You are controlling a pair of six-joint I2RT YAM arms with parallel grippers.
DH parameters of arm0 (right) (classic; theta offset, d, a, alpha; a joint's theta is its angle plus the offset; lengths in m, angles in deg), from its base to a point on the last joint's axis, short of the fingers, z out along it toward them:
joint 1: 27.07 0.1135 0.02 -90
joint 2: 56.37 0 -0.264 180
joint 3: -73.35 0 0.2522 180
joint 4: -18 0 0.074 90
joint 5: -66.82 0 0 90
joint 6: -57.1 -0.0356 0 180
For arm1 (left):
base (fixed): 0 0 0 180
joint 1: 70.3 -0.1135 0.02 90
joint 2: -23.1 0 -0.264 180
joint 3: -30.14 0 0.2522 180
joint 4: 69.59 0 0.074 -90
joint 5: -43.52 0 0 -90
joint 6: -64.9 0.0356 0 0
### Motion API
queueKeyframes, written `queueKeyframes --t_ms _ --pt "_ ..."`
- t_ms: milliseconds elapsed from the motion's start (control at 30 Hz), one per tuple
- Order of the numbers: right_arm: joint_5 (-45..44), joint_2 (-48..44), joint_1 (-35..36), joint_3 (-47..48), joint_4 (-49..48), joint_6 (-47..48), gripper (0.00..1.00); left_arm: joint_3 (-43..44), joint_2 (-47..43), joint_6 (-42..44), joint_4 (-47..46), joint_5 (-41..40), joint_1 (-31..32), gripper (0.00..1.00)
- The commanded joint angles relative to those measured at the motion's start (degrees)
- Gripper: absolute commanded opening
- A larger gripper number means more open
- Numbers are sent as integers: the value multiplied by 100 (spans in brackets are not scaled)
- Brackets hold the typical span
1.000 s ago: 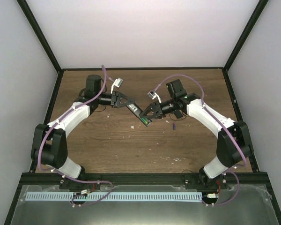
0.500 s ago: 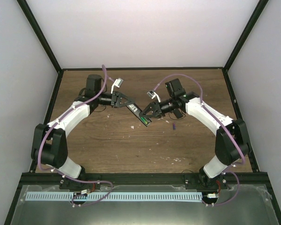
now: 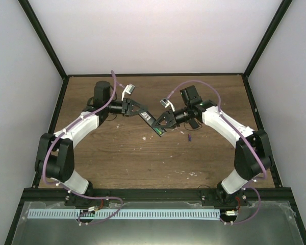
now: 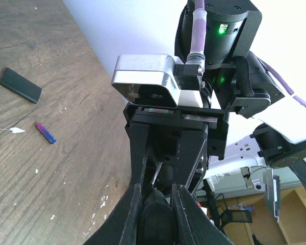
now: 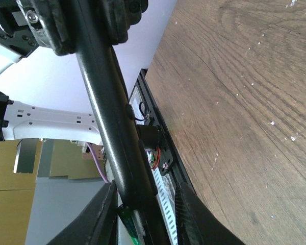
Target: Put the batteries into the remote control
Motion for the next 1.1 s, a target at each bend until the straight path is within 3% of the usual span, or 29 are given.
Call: queueKeyframes --t_ms 0,500,833,1067 --pt "-69 -85 50 -30 112 168 23 -117 81 -728 -1121 149 1 0" --pt "-87 -220 50 -262 89 583 11 -159 81 -1050 -1483 352 2 0" --pt "-84 -308 48 -498 70 924 10 -388 214 -2637 -3605 525 -94 0" --pt "-85 -388 39 -594 232 1082 14 -377 209 -2740 -3696 537 -104 0"
